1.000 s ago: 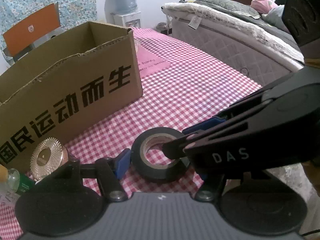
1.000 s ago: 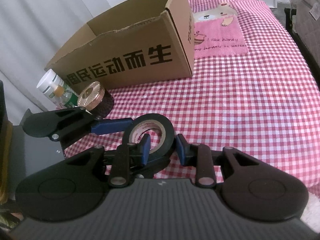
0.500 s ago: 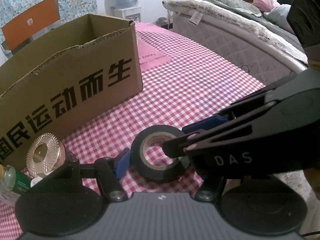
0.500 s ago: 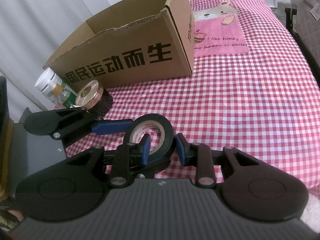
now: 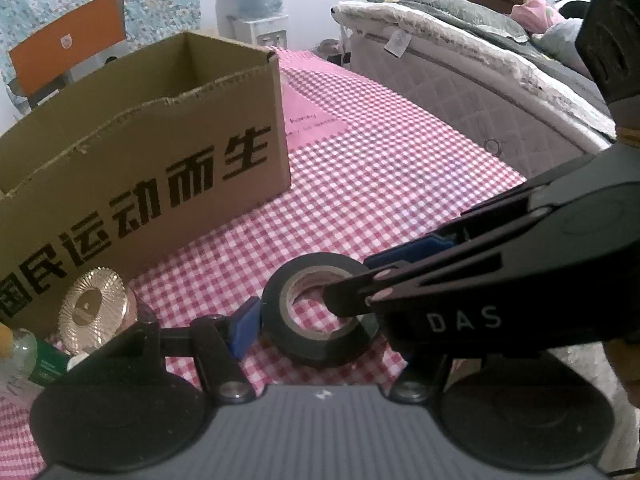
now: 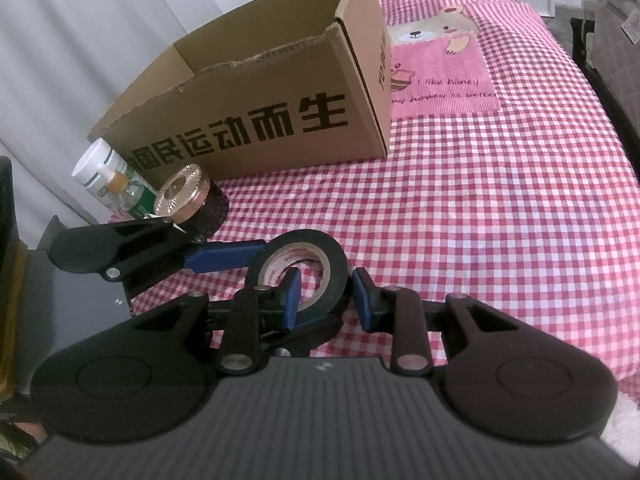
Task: Organize rigid objects
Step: 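Lift the black tape roll off the table with the right tool, then carry the tape roll over the cardboard box with the right tool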
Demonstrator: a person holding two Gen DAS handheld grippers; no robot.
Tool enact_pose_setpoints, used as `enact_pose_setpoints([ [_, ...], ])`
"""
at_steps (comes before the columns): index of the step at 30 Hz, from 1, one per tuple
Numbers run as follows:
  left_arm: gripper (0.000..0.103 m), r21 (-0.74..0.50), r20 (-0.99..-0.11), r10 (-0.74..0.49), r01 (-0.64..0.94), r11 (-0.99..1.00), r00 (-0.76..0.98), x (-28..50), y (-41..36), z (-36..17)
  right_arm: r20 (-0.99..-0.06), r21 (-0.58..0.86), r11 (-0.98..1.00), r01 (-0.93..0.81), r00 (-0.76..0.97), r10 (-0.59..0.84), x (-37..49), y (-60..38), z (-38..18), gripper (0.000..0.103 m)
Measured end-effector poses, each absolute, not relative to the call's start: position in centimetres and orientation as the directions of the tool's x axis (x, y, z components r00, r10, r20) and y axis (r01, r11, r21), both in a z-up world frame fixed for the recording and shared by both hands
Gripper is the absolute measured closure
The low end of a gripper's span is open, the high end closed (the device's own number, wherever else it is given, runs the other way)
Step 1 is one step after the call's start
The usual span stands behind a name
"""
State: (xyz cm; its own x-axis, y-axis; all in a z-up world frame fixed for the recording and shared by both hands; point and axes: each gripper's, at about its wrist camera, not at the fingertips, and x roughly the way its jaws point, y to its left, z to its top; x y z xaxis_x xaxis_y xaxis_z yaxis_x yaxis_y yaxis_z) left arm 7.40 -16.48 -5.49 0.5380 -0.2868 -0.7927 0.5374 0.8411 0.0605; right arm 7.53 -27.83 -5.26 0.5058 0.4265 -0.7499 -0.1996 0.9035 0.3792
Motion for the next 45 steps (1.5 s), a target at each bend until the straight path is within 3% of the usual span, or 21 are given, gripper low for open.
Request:
enact_pose_setpoints([
  [26, 0.036, 0.074, -0.702, -0.308, 0.495, 0.865, 0.642, 4.9, -14.2, -0.4, -0.699, 0.323, 0.91, -0.261, 0.582, 0.415, 5.5, -26.0, 0.2, 0.075],
  [45, 0.036, 0.052, -0.584, -0.334, 0.444, 0.894, 0.74, 2.4, -8.7, 3.8, -0.675, 0.186, 0.92, -0.345, 0.636, 0.375, 4.0, -20.1, 6.3, 0.074],
])
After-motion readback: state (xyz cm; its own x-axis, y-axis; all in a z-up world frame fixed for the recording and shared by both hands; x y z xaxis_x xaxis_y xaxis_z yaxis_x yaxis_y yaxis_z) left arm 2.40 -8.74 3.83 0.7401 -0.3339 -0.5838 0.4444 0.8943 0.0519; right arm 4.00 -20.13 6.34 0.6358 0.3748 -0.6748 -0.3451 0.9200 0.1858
